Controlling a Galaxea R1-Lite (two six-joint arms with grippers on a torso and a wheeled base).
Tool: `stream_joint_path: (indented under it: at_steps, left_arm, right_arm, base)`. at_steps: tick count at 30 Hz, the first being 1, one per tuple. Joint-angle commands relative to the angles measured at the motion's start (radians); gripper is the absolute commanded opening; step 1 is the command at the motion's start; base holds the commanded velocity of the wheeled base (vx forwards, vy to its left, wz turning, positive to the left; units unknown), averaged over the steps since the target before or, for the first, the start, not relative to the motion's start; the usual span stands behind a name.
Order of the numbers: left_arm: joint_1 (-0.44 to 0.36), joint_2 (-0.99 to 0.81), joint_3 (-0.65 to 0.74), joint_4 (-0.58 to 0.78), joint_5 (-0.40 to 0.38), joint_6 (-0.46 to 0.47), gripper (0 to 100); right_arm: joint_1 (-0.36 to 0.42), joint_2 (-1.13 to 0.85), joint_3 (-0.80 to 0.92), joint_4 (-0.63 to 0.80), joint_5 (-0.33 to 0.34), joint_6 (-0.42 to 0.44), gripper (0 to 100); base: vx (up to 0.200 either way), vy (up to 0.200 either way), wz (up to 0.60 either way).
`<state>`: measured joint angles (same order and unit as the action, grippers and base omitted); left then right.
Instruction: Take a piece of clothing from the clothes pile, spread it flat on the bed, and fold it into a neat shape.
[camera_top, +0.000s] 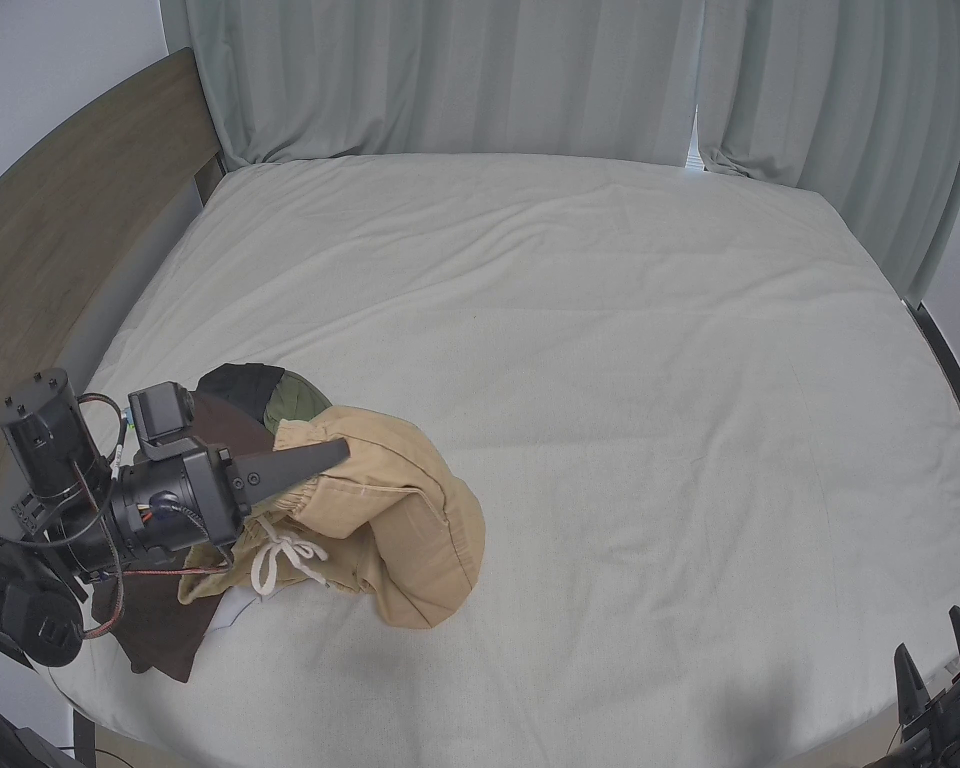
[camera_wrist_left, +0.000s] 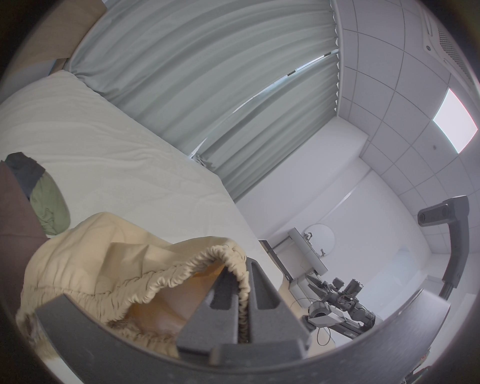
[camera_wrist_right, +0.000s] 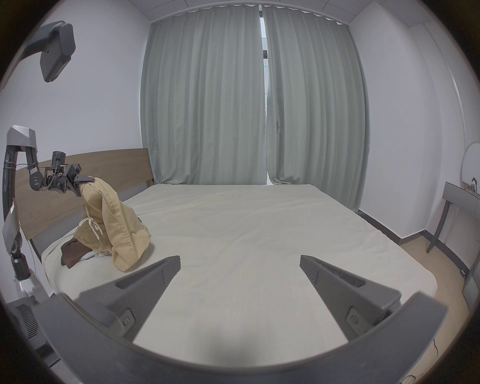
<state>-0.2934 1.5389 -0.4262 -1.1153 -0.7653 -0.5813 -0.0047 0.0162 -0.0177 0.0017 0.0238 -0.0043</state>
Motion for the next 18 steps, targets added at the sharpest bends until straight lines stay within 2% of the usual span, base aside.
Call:
stream_joint_path:
  at_steps: [1,14,18]
  left_arm:
    - [-0.053,0.012,-0.026,0.003,0.003,-0.002,0]
    - [-0.161,0.095,-0.098,0.000,0.003,-0.002,0]
    - [-0.224,0.145,-0.144,-0.001,0.015,-0.003,0]
  right_arm:
    - [0.000,-0.016,0.016,0.000,0.001,-0.002,100]
    - [0.000,-0.016,0.016,0.000,0.001,0.000,100]
    - [0.000,-0.016,0.016,0.000,0.001,0.000,100]
  base:
    - [0.000,0.000,0.00]
    - [0.000,0.000,0.00]
    - [0.000,0.000,0.00]
